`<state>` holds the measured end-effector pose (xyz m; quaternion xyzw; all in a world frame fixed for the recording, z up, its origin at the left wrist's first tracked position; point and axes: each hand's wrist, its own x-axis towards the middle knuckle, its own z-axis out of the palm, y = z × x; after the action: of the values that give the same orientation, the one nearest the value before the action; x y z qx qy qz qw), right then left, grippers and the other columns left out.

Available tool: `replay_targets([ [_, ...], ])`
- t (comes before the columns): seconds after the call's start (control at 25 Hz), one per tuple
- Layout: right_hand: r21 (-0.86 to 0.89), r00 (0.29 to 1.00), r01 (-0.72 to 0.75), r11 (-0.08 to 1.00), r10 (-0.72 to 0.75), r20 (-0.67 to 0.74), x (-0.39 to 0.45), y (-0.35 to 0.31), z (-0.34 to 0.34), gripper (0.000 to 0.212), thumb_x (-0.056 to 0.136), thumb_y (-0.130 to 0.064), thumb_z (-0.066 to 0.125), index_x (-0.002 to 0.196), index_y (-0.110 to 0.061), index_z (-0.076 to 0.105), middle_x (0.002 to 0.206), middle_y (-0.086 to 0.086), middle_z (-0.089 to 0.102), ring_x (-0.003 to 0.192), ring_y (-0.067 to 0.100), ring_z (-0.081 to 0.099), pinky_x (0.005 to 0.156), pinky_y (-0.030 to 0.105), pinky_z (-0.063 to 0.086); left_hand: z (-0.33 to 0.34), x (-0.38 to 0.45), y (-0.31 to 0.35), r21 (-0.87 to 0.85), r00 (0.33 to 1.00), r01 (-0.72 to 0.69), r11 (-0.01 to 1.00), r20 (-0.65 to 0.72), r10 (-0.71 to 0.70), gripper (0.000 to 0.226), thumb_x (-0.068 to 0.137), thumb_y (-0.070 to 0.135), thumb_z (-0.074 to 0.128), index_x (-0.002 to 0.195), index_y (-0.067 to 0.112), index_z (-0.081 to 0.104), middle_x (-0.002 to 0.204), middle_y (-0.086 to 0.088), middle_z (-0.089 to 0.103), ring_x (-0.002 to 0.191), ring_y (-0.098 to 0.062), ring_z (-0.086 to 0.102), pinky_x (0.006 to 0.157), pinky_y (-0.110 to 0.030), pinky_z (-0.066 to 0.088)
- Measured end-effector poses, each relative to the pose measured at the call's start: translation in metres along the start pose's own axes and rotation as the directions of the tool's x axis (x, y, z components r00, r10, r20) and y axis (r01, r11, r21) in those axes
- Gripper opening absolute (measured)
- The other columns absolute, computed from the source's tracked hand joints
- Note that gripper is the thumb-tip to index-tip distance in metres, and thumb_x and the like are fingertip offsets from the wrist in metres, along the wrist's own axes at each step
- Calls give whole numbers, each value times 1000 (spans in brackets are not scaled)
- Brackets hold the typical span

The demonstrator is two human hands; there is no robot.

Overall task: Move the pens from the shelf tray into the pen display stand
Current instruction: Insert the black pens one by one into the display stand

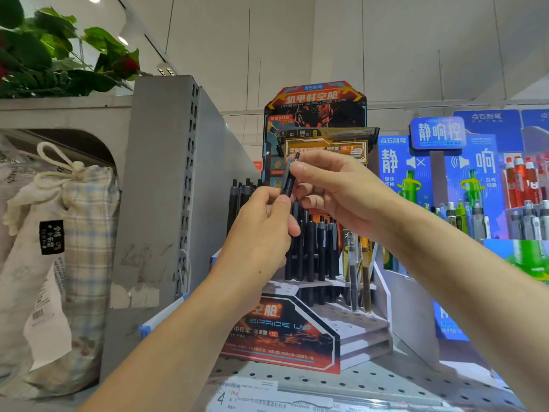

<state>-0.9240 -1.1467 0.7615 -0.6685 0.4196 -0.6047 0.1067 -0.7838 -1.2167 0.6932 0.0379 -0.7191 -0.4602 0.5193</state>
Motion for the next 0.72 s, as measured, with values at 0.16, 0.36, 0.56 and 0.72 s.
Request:
replay_targets([
  [0.16,28,967,-16,999,23,-254,9,-3,-9,12,95,-18,67,101,-7,68,85,9,69,59,11,67,54,22,55,-8,-9,-1,10,994,68,998,89,-68,19,105,29,49,109,18,63,58,3,61,40,-8,39,35,-20,32],
  [0.36,-253,911,-111,961,-3,-411,14,13,-14,15,98,-17,64,110,-7,66,91,9,69,63,10,67,60,26,55,-30,-32,-14,282,954,95,955,248,-167,28,102,33,55,90,16,73,59,-3,66,38,-11,43,36,-18,35],
  [0.56,-624,960,-110,773,-81,-270,13,33,4,22,94,-23,69,113,-14,67,97,2,72,73,9,61,63,20,47,-36,-51,-21,223,937,147,964,282,-208,23,99,33,59,91,14,70,63,-4,68,44,-15,52,44,-23,45],
  [0.72,-697,969,-91,711,-99,-227,14,36,9,24,94,-25,69,116,-16,67,102,-2,72,94,12,67,79,28,55,-33,-70,-32,176,939,130,976,294,-178,25,95,42,60,82,22,66,65,-3,70,46,-13,54,47,-23,46],
])
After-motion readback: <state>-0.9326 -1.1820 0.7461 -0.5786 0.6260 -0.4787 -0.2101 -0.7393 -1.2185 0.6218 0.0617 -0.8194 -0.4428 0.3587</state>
